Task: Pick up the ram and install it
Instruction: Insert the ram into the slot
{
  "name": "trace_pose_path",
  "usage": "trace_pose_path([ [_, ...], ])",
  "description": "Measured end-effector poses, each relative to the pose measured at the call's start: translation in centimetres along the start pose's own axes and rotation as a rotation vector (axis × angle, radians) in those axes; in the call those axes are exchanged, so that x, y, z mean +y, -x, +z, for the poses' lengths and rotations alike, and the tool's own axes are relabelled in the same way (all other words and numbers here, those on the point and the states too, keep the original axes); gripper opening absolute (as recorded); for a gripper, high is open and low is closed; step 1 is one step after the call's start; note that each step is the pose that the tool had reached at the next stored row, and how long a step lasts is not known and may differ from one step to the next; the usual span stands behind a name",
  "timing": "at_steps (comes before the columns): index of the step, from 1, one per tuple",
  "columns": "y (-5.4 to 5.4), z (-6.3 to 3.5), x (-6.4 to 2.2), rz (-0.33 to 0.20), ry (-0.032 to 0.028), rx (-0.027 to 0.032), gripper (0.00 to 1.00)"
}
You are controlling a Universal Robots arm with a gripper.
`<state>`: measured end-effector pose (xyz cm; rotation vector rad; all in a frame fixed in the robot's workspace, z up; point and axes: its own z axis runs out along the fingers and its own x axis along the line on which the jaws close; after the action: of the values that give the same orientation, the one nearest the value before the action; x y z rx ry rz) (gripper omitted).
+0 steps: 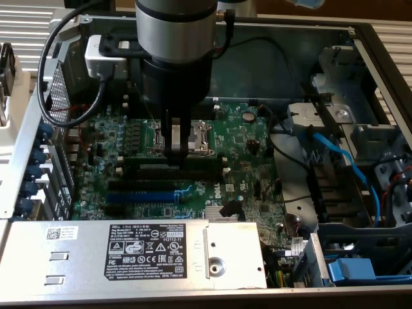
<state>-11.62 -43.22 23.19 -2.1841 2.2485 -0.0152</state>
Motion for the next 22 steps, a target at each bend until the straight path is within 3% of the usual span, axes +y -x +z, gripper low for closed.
trace_pose_path([
  [22,0.00,0.14,0.00,0.000,-0.0007,0.0000,0.12],
])
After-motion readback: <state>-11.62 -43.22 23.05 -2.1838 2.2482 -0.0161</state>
